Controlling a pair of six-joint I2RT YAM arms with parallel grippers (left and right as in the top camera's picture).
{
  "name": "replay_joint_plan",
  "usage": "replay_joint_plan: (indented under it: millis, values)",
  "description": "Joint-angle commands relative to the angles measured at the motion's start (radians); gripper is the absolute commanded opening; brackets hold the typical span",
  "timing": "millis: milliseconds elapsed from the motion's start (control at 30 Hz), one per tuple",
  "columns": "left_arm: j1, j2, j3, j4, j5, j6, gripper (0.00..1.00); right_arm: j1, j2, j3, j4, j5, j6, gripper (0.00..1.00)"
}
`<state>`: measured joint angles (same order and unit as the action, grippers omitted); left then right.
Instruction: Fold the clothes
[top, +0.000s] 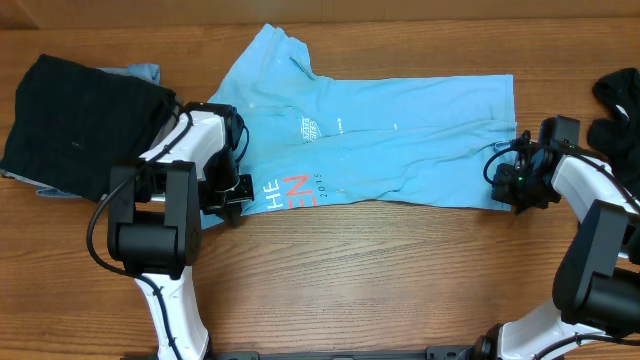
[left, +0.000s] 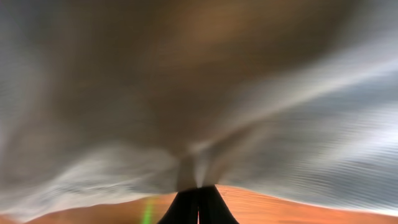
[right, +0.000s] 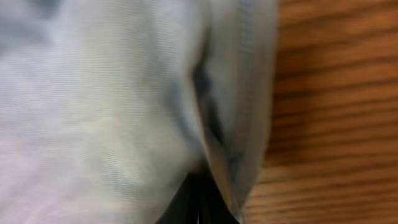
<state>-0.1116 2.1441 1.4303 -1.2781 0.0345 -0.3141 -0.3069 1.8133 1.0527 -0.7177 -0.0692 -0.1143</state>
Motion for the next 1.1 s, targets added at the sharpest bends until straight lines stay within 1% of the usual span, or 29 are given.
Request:
replay_joint_plan:
  millis: [0, 100, 333, 467, 567, 633, 667, 733, 800, 833, 933, 967, 1067]
  values:
    - [0.02, 0.011, -0.034, 0.028, -0.149, -0.062, 0.04, -0.015, 0.001, -0.006, -0.003, 0.227, 0.085, 0.04]
    - [0.042, 0.011, -0.034, 0.031, -0.15, -0.062, 0.04, -0.043, 0.001, -0.006, 0.01, 0.28, 0.089, 0.04]
    - [0.085, 0.011, -0.035, 0.05, -0.15, -0.068, 0.04, -0.082, 0.001, -0.006, 0.03, 0.274, 0.09, 0.04]
    - [0.1, 0.011, -0.047, 0.064, -0.15, -0.079, 0.04, -0.082, 0.001, -0.006, -0.01, 0.269, 0.119, 0.04]
    - [0.101, 0.011, -0.069, 0.072, -0.142, -0.084, 0.04, -0.082, 0.001, -0.005, -0.036, 0.315, 0.181, 0.04]
    - [0.096, 0.002, -0.057, 0.075, -0.106, -0.075, 0.04, -0.082, 0.001, 0.029, -0.048, 0.262, 0.197, 0.04]
    - [0.088, -0.039, -0.031, 0.069, -0.086, -0.058, 0.04, -0.082, -0.001, 0.098, -0.101, 0.184, 0.197, 0.04]
    - [0.077, -0.114, -0.003, 0.061, -0.086, -0.06, 0.04, -0.08, -0.005, 0.172, -0.167, 0.132, 0.196, 0.04]
    - [0.062, -0.239, 0.03, 0.074, -0.076, -0.06, 0.04, -0.076, -0.005, 0.251, -0.241, 0.019, 0.181, 0.04]
    - [0.055, -0.283, 0.036, 0.086, -0.069, -0.06, 0.05, -0.075, -0.005, 0.257, -0.253, -0.016, 0.165, 0.04]
    - [0.044, -0.375, 0.037, 0.127, -0.06, -0.059, 0.23, -0.074, -0.004, 0.232, -0.24, -0.079, 0.163, 0.04]
    - [0.044, -0.379, 0.037, 0.136, -0.059, -0.059, 0.23, -0.074, -0.004, 0.211, -0.214, -0.092, 0.159, 0.04]
    - [0.043, -0.359, 0.001, 0.188, -0.017, -0.026, 0.18, -0.074, -0.003, 0.136, -0.105, -0.126, 0.159, 0.04]
